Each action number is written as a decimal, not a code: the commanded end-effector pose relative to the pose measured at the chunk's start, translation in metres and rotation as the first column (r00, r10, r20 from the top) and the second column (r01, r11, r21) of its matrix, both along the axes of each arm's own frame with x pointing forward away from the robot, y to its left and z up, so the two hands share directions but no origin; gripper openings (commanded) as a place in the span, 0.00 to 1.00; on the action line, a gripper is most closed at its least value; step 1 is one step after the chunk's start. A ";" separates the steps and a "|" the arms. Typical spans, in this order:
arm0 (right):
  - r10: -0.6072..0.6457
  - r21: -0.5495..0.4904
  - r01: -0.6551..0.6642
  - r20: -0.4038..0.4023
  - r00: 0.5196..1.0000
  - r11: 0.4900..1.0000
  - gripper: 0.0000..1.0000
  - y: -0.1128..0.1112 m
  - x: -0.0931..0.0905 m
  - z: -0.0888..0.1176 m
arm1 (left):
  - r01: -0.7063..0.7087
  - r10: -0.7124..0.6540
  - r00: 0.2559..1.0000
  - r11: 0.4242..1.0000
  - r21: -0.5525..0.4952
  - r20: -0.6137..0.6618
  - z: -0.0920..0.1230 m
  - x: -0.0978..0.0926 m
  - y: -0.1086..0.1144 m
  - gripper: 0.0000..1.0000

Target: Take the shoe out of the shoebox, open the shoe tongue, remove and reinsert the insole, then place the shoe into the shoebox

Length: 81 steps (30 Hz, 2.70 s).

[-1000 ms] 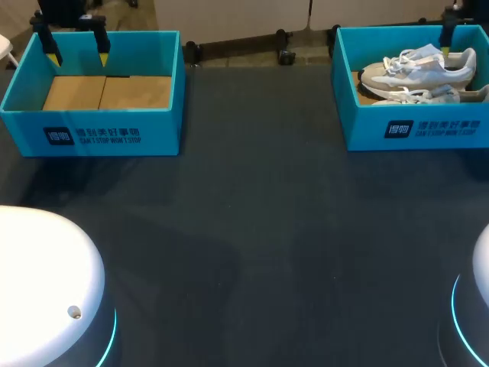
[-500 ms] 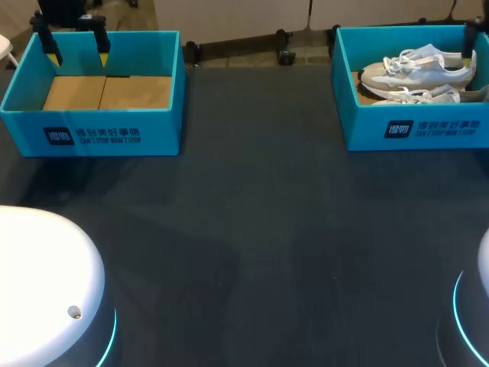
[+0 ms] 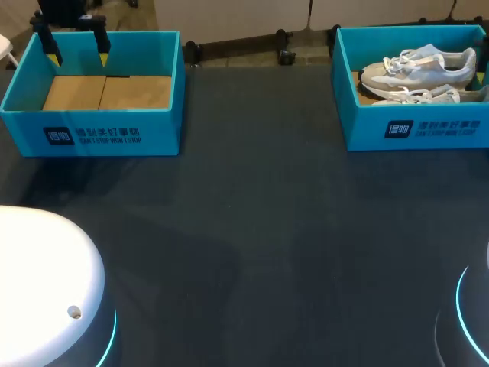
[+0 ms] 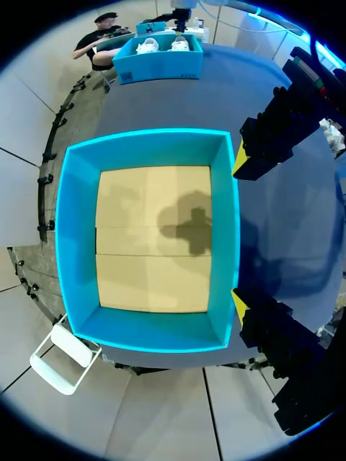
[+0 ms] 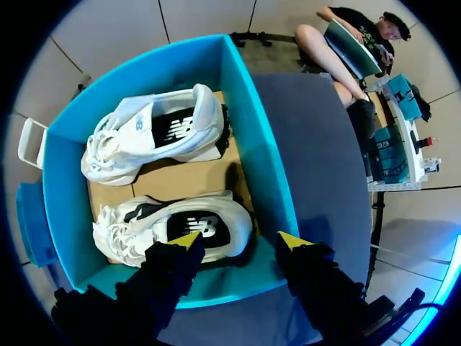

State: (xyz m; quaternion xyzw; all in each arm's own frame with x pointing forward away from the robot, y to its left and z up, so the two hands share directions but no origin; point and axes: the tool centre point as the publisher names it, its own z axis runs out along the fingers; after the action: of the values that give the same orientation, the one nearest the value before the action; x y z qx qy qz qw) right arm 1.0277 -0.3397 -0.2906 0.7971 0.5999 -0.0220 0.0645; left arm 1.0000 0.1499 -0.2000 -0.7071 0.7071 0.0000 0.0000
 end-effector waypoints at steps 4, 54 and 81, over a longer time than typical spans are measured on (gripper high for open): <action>0.015 0.010 -0.015 -0.017 1.000 1.000 0.34 0.000 0.007 -0.013 | 0.000 0.000 1.000 1.000 0.000 0.000 0.000 0.000 0.000 1.00; 0.026 0.008 -0.026 0.000 1.000 1.000 0.32 -0.006 0.003 -0.075 | 0.000 0.000 1.000 1.000 0.000 0.000 0.000 0.000 0.000 1.00; 0.033 -0.044 -0.034 -0.021 0.999 0.998 0.00 -0.004 0.004 -0.003 | 0.000 0.000 1.000 1.000 0.000 0.000 0.000 0.000 0.000 1.00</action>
State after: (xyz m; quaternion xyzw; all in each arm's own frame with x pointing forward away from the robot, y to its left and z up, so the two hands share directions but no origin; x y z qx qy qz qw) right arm 1.0348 -0.3485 -0.3135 0.7853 0.6137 -0.0380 0.0730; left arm 1.0000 0.1499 -0.2000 -0.7071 0.7072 0.0000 0.0000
